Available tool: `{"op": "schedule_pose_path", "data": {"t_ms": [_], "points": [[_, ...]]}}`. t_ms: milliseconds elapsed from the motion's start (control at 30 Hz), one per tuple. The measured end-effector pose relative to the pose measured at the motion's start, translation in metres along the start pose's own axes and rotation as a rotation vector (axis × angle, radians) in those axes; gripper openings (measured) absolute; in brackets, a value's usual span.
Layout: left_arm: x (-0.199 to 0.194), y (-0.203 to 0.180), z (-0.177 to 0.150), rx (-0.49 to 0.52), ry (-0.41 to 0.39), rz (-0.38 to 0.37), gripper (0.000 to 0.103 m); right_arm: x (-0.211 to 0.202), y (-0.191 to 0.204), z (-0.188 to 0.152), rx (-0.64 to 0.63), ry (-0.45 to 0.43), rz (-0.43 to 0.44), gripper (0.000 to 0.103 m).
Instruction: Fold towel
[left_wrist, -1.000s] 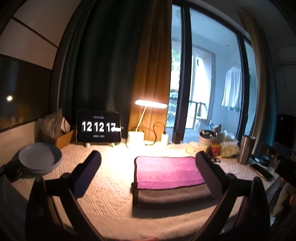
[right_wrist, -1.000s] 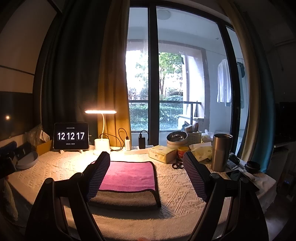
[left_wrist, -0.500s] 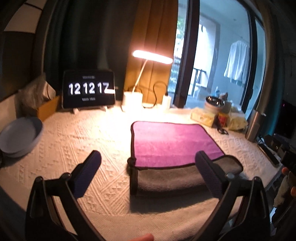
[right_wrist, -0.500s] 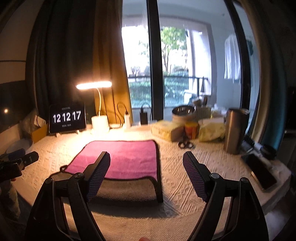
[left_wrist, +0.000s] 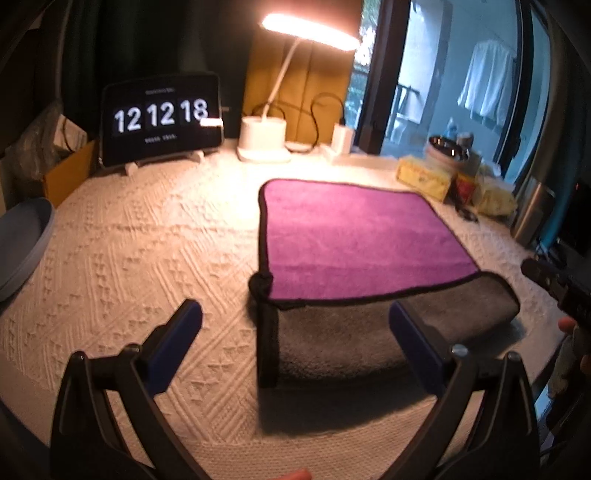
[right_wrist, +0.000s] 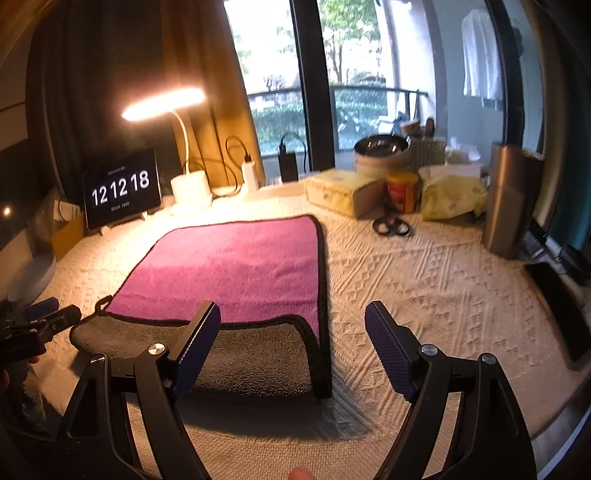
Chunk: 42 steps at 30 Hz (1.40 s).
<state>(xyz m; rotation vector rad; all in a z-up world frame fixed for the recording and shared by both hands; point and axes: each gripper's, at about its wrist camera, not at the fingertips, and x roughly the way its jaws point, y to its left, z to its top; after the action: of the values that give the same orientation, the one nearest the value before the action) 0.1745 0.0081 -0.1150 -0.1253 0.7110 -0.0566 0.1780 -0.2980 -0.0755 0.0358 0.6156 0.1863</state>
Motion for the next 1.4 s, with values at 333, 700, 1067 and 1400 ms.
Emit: {"op": "schedule_pose_path", "data": {"t_ms": [333,700,1067,1400], "points": [[0.03,-0.013,-0.006,0.073,0.099,0.001,0.088,0.043,-0.008,-0.006,0.034,0.14,0.049,0.069],[0.033,-0.026,-0.012,0.169,0.085,0.058,0.048,0.061,-0.004,-0.016,-0.001,0.221,0.062,0.045],[0.021,-0.022,-0.013,0.161,0.03,0.008,0.005,0.053,0.001,-0.02,-0.056,0.166,0.049,0.006],[0.003,-0.021,-0.005,0.127,-0.013,-0.037,0.004,0.024,0.007,-0.006,-0.09,0.059,0.046,0.005]]}}
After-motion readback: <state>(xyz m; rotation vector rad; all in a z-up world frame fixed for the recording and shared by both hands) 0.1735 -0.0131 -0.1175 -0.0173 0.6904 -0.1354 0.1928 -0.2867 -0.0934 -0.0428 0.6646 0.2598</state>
